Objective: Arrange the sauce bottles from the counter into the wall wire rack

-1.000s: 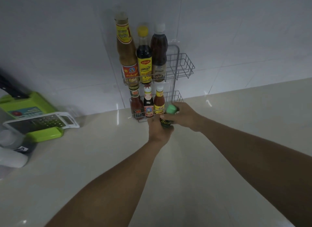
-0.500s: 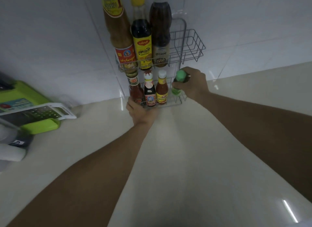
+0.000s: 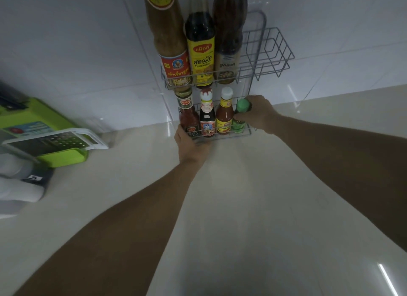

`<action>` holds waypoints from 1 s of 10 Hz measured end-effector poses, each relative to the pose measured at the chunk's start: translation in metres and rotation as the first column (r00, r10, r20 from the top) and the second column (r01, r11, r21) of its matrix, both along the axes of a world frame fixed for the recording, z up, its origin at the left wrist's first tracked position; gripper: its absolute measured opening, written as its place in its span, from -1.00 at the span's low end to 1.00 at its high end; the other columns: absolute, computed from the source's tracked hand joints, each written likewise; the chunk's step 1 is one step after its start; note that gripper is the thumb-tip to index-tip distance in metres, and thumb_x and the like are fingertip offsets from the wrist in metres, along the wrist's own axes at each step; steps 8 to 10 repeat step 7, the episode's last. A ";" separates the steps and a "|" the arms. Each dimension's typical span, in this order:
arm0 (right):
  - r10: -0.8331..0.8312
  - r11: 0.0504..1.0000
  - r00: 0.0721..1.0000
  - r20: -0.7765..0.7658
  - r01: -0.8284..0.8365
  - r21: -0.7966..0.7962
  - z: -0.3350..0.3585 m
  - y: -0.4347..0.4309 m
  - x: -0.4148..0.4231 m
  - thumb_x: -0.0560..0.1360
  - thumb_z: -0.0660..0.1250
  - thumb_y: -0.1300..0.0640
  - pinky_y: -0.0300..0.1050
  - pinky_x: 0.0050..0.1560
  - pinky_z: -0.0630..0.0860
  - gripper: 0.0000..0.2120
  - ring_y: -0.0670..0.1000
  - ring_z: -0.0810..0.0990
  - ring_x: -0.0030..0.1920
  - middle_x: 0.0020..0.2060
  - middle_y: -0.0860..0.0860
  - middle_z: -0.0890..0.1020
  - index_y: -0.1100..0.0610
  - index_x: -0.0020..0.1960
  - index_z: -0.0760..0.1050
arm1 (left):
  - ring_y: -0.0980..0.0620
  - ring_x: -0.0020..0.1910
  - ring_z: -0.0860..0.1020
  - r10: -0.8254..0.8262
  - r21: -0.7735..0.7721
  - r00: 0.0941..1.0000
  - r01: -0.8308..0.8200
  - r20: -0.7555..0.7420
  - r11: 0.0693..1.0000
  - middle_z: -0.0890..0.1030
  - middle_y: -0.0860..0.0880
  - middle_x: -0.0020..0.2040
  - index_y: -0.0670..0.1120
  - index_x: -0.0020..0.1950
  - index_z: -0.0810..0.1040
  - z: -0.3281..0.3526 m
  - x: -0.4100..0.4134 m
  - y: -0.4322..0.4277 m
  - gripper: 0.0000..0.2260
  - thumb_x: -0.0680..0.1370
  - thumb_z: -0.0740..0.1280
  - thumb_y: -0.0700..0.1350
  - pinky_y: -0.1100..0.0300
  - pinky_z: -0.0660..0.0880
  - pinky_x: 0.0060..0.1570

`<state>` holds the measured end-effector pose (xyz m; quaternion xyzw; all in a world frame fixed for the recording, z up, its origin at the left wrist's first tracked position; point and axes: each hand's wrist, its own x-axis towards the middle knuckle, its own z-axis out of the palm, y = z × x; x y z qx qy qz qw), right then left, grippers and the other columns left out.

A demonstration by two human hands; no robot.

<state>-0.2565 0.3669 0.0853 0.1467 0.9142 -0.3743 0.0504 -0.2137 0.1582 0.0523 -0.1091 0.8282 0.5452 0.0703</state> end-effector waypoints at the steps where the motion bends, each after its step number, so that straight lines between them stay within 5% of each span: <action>1: 0.009 0.998 0.998 0.060 -0.005 -0.065 0.000 0.000 0.000 0.34 0.56 0.21 -0.13 -0.14 0.41 -0.69 0.12 0.55 -0.02 -0.03 0.10 0.60 0.10 0.02 0.54 | -0.04 0.32 0.41 -0.018 -0.016 1.000 0.018 -0.021 1.000 0.27 -0.11 0.46 -0.13 0.54 0.25 -0.002 0.000 -0.001 -0.25 0.39 0.46 -0.22 0.18 0.41 0.30; 2: 0.020 0.994 0.996 0.083 -0.011 -0.112 -0.006 0.000 0.001 0.33 0.53 0.31 -0.15 -0.19 0.49 -0.68 0.14 0.58 -0.04 -0.07 0.10 0.63 0.11 0.02 0.54 | -0.07 0.36 0.40 -0.023 -0.016 1.000 0.023 -0.009 1.000 0.27 -0.13 0.47 -0.13 0.54 0.25 -0.003 0.000 -0.002 -0.24 0.38 0.47 -0.22 0.10 0.41 0.37; 3: 0.024 0.993 0.997 0.075 -0.015 -0.116 -0.009 -0.002 0.003 0.33 0.51 0.35 -0.01 0.07 0.56 -0.68 0.17 0.63 0.05 -0.02 0.13 0.68 0.16 0.04 0.57 | -0.03 0.32 0.42 -0.033 0.001 0.999 0.033 0.003 0.999 0.27 -0.10 0.48 -0.10 0.55 0.24 0.001 -0.001 -0.003 -0.24 0.40 0.48 -0.21 0.19 0.38 0.31; 4: 0.022 0.993 0.996 0.089 -0.012 -0.119 -0.008 -0.003 0.003 0.33 0.52 0.31 0.02 0.10 0.56 -0.64 0.18 0.64 0.07 0.00 0.14 0.68 0.21 0.10 0.55 | 0.07 0.18 0.42 -0.048 -0.018 0.999 0.048 0.018 0.999 0.27 -0.07 0.50 -0.06 0.55 0.24 0.002 -0.002 -0.006 -0.30 0.46 0.45 -0.17 0.24 0.32 0.22; 5: 0.024 0.997 0.992 0.122 -0.015 -0.070 0.001 -0.006 0.008 0.33 0.55 0.17 -0.03 0.03 0.55 -0.53 0.16 0.60 0.09 0.04 0.09 0.63 0.20 0.19 0.50 | -0.07 0.35 0.45 -0.096 -0.104 0.994 0.101 0.049 0.989 0.27 -0.07 0.50 -0.05 0.54 0.23 0.005 -0.004 -0.010 -0.33 0.48 0.42 -0.08 0.15 0.35 0.25; 6: 0.008 1.000 0.994 0.109 -0.010 0.020 0.011 -0.008 0.014 0.42 0.52 0.08 -0.14 -0.26 0.43 -0.33 0.11 0.47 0.06 0.12 0.10 0.50 0.21 0.41 0.29 | -0.18 0.43 0.39 -0.148 -0.205 0.984 0.166 0.099 0.965 0.29 -0.09 0.49 -0.08 0.53 0.21 0.008 -0.007 -0.015 -0.30 0.48 0.38 0.09 -0.07 0.37 0.39; 7: 0.009 0.995 0.998 0.061 -0.015 0.101 0.025 -0.013 0.028 0.46 0.47 -0.06 -0.14 -0.20 0.42 -0.29 0.19 0.51 0.18 0.25 0.19 0.51 0.23 0.43 0.26 | -0.22 0.49 0.30 -0.174 -0.344 0.973 0.218 0.153 0.913 0.28 -0.15 0.52 -0.13 0.55 0.18 0.020 -0.006 -0.017 -0.25 0.51 0.29 0.27 -0.15 0.31 0.44; 10: 0.009 0.995 0.998 0.061 -0.015 0.101 0.025 -0.013 0.028 0.46 0.47 -0.06 -0.14 -0.20 0.42 -0.29 0.19 0.51 0.18 0.25 0.19 0.51 0.23 0.43 0.26 | -0.22 0.49 0.30 -0.174 -0.344 0.973 0.218 0.153 0.913 0.28 -0.15 0.52 -0.13 0.55 0.18 0.020 -0.006 -0.017 -0.25 0.51 0.29 0.27 -0.15 0.31 0.44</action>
